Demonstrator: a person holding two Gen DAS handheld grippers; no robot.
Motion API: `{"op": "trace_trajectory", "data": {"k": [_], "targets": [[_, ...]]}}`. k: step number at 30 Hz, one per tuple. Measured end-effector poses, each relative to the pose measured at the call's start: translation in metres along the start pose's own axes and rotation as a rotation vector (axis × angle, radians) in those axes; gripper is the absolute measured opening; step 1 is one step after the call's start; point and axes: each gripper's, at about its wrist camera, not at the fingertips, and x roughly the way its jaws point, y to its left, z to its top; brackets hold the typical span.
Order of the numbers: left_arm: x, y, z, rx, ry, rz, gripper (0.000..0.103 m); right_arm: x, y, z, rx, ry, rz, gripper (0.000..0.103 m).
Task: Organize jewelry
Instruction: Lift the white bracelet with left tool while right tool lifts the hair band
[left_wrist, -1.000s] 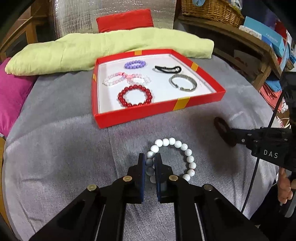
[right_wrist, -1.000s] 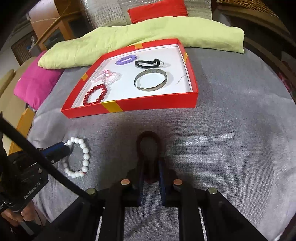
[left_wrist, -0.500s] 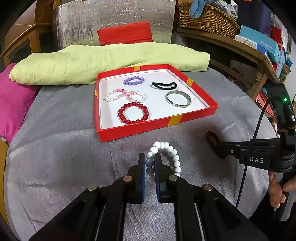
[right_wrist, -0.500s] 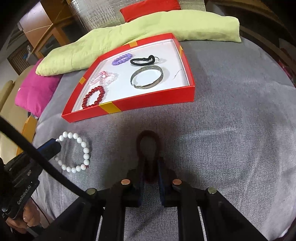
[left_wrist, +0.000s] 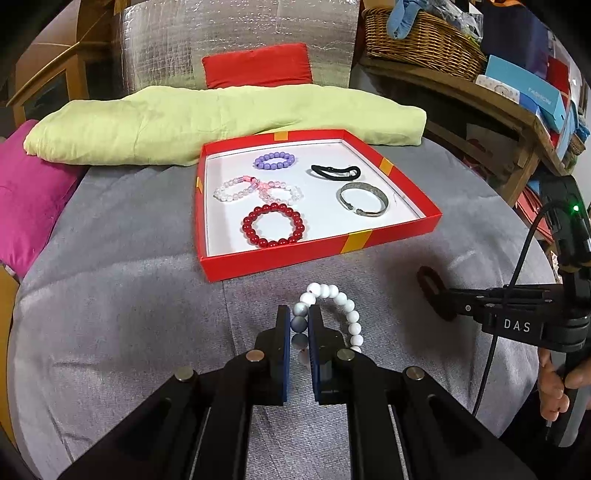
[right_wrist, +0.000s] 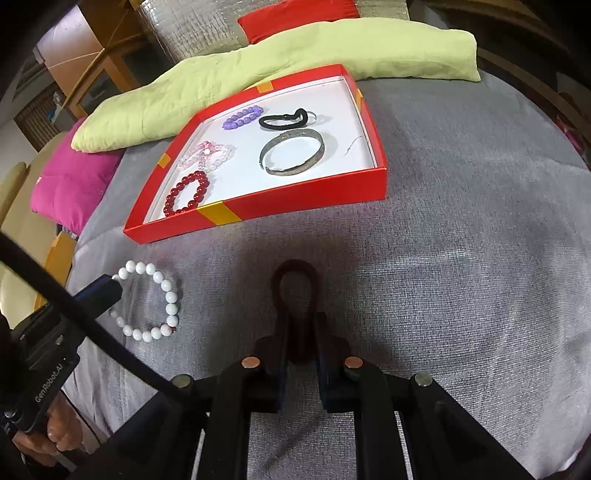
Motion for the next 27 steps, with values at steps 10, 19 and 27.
{"op": "trace_trajectory", "data": {"k": [10,19,27], "targets": [[-0.006,-0.002,0.003,-0.002,-0.022,-0.023,0.009,-0.014,-0.009,0.004,0.032,-0.052,0.045,0.011],[-0.006,-0.006,0.003,0.009,-0.032,-0.033,0.009,-0.018,-0.017,0.006,0.074,-0.036,0.078,0.011],[-0.002,-0.011,0.002,0.023,-0.008,-0.057,0.009,-0.016,-0.014,0.004,0.059,-0.018,0.09,0.028]]}}
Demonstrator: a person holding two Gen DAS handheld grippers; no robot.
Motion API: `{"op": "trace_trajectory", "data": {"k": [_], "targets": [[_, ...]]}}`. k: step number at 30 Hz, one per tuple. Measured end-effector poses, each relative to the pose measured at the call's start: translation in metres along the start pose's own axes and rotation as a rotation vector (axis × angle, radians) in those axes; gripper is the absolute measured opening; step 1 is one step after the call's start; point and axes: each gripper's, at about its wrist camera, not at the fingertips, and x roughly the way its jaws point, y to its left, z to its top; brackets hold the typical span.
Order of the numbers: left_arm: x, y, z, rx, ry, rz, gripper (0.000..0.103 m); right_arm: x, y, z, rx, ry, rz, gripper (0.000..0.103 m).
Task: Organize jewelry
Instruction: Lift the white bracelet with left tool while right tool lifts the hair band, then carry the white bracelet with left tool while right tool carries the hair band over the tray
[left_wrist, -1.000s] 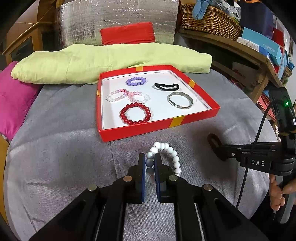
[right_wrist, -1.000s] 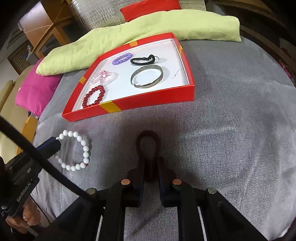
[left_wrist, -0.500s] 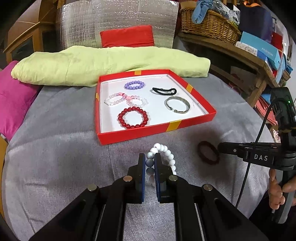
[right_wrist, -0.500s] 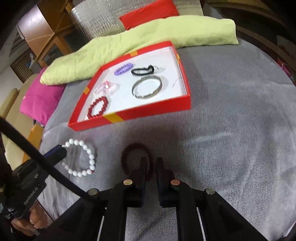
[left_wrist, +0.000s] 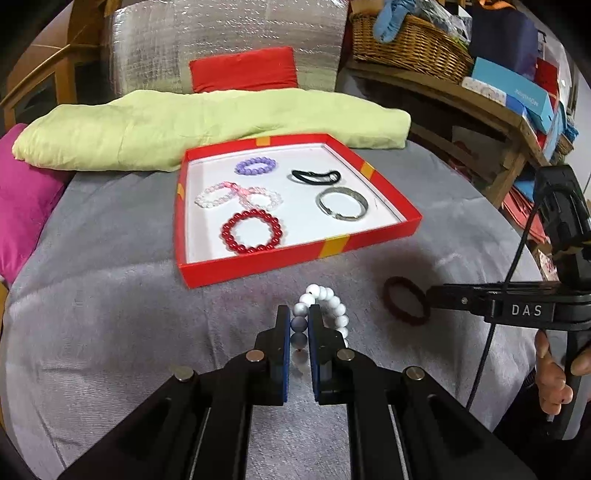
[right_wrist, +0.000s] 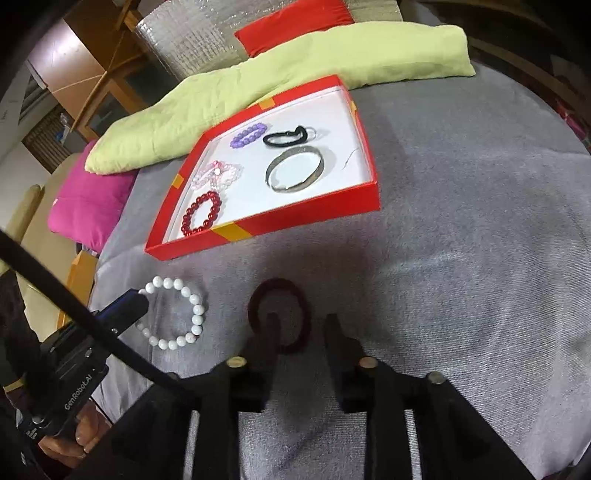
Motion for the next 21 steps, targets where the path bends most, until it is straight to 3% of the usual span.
{"op": "trace_trajectory", "data": {"k": [5,7,9,14,21], "targets": [[0.0,-0.001,-0.001,0.009,0.005,-0.002,0.009,0.01,0.007,0.0,-0.036,0.003,-0.024,0.028],[-0.001,0.001,-0.001,0.001,0.004,-0.003,0.009,0.017,0.014,-0.003,-0.088,0.005,-0.077,0.023],[-0.003,0.003,-0.001,-0.006,-0.001,-0.001,0.009,0.018,0.022,-0.006,-0.142,-0.011,-0.118,0.01],[-0.011,0.01,0.001,-0.031,-0.034,-0.003,0.009,0.017,0.023,-0.006,-0.162,-0.042,-0.125,0.005],[-0.019,0.012,0.005,-0.045,-0.086,-0.02,0.009,-0.001,0.02,-0.001,-0.125,-0.111,-0.066,0.005]]}}
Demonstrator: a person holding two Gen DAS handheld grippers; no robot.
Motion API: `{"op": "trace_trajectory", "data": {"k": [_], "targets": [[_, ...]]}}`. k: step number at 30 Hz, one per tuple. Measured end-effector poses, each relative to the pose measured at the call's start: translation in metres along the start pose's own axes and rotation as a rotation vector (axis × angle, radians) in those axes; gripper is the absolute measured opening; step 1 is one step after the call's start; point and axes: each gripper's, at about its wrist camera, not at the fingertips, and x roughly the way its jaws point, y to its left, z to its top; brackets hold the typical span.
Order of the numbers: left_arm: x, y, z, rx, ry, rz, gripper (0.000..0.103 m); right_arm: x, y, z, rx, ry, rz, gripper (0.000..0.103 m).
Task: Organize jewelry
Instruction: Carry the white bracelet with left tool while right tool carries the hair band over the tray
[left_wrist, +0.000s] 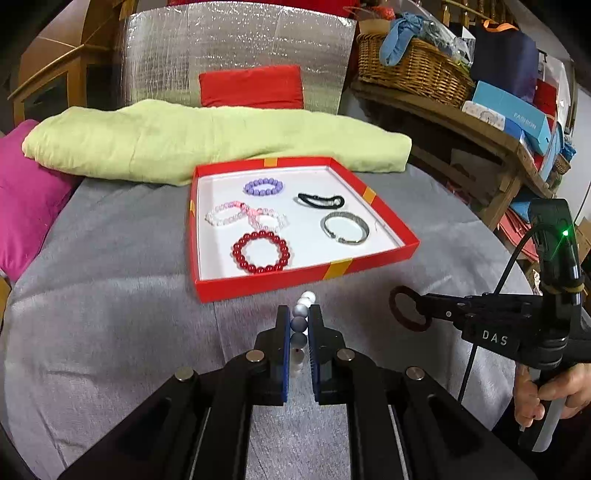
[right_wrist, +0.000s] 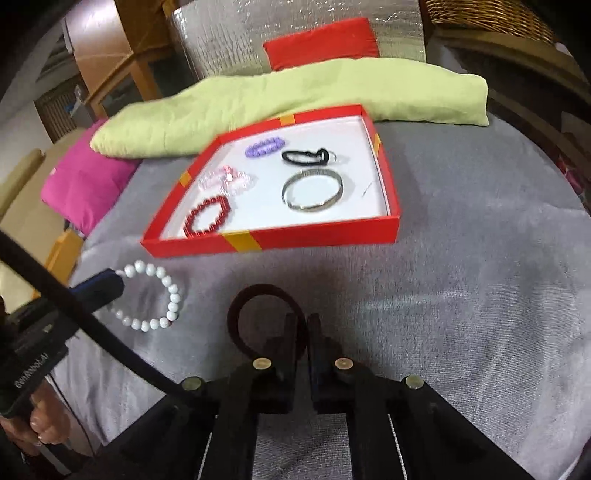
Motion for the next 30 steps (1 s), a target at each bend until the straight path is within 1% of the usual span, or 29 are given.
{"op": "trace_trajectory", "data": {"k": [11,16,23,27,30], "targets": [[-0.005,-0.006,0.004,0.006,-0.032,-0.001,0.009,-0.006,-0.01,0.0,0.046,0.005,0.015,0.005],[-0.008,-0.013,0.006,0.018,-0.045,-0.011,0.009,-0.011,-0.015,0.001,0.054,-0.011,0.012,0.005],[-0.01,-0.02,0.011,0.022,-0.062,0.017,0.009,-0.011,-0.016,0.0,0.055,-0.008,0.003,0.005],[-0.006,-0.022,0.014,0.02,-0.053,0.038,0.009,-0.01,-0.018,0.0,0.063,-0.004,-0.004,0.005],[-0.005,-0.022,0.016,0.012,-0.052,0.039,0.009,-0.008,-0.018,0.001,0.073,0.001,-0.008,0.005]]}}
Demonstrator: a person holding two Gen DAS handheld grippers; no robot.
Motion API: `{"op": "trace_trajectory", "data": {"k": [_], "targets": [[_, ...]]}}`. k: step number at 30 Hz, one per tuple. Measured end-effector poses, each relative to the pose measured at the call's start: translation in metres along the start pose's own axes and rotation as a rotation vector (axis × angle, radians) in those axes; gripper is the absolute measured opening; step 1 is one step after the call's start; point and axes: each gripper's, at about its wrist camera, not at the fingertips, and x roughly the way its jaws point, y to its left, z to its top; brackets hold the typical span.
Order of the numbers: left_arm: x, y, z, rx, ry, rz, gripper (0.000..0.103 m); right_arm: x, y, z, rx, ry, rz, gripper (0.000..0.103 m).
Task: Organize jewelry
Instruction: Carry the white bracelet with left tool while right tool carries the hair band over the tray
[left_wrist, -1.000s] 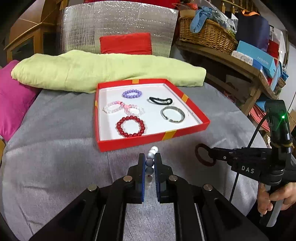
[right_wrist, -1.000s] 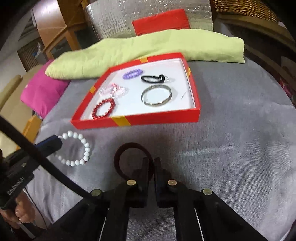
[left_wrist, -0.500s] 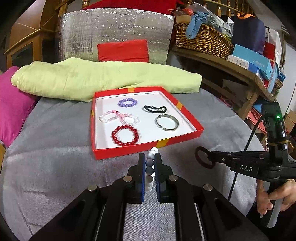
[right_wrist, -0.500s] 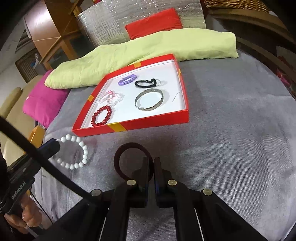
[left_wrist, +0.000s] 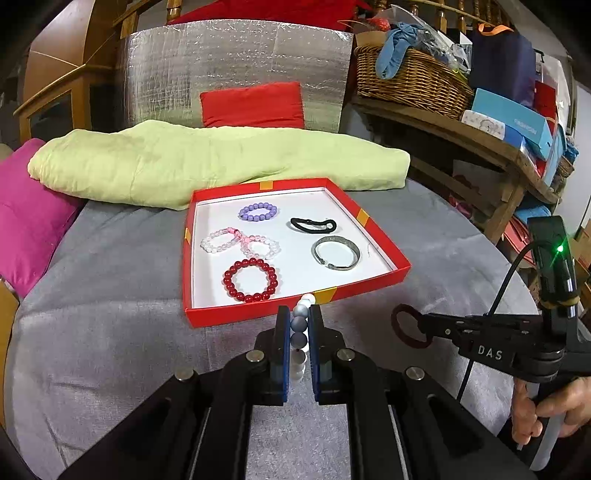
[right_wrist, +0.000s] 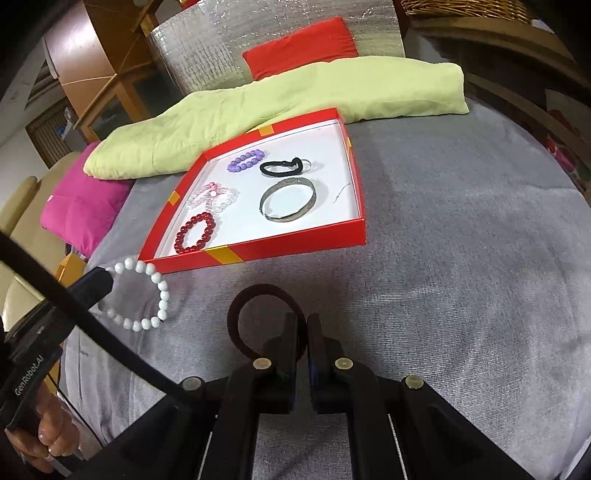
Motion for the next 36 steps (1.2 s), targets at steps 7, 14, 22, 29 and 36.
{"op": "trace_trajectory", "data": {"k": [7,14,22,29,36], "targets": [[0.0,-0.002,0.004,0.003,-0.009,-0.011,0.009,0.0,0.004,0.004,-0.003,-0.028,-0.005,0.005],[0.003,0.001,0.009,-0.012,-0.009,-0.024,0.009,-0.001,0.009,0.008,0.001,-0.051,0.008,0.005],[0.006,-0.005,0.015,-0.005,-0.024,-0.044,0.009,-0.006,0.011,0.011,0.008,-0.084,0.018,0.005],[0.009,-0.012,0.02,-0.006,-0.046,-0.051,0.009,-0.017,0.005,0.014,0.03,-0.13,0.02,0.005],[0.013,-0.016,0.025,-0.013,-0.074,-0.048,0.009,-0.02,-0.003,0.015,0.045,-0.134,0.013,0.005]]}}
